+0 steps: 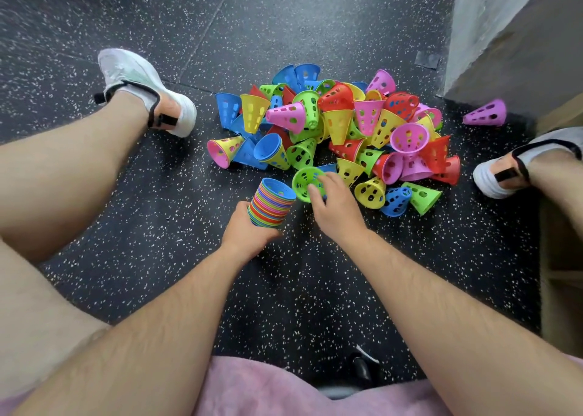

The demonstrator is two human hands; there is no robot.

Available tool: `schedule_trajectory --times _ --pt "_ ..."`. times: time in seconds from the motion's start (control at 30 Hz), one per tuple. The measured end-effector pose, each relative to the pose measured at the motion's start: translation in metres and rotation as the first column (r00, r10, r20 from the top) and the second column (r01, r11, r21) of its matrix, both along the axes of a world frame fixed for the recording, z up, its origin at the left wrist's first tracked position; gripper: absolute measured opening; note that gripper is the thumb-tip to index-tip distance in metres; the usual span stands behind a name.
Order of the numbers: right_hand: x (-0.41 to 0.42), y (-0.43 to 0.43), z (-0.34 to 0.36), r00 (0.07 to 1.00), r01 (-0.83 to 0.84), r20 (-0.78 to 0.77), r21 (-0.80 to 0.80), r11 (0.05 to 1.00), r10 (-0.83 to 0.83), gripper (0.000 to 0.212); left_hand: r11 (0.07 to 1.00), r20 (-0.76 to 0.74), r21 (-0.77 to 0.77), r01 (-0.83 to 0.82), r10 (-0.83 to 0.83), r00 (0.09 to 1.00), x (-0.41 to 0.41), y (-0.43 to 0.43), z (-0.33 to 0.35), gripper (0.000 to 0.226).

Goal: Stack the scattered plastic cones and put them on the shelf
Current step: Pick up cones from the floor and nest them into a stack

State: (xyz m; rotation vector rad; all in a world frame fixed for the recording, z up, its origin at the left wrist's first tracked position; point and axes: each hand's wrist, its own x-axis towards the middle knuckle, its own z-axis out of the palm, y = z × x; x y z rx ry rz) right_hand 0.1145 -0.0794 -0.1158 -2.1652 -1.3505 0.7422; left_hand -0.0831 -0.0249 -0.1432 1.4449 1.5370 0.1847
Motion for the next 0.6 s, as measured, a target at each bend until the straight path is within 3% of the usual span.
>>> schedule_trajectory --times 0.1,0.27,0.37,0.5,0.6 --pt "0.007 -0.001 0.013 0.983 0.168 -0.086 0.078 0.983 -0.161 0.066 1.000 0.001 0.002 0.023 -0.023 1.000 -0.003 -0.001 0.001 0.056" --pt "0.007 0.005 0.033 0.928 0.327 -0.231 0.129 0.936 -0.292 0.059 0.999 -0.048 0.000 0.039 -0.039 0.998 0.001 -0.005 0.009 0.053" --pt "0.000 0.010 0.044 0.933 0.282 -0.268 0.135 0.950 -0.239 0.060 0.997 -0.002 0.020 0.076 -0.076 0.997 0.005 -0.005 0.010 0.053" --pt "-0.007 0.013 0.040 0.969 0.030 -0.244 -0.030 0.999 -0.036 0.067 0.992 0.008 0.020 0.123 -0.124 0.992 0.018 0.000 0.021 0.044" --pt "-0.003 0.012 0.042 0.897 0.037 -0.434 -0.108 0.993 -0.081 0.064 0.982 0.076 0.091 0.165 -0.172 0.982 0.026 -0.003 0.042 0.035"
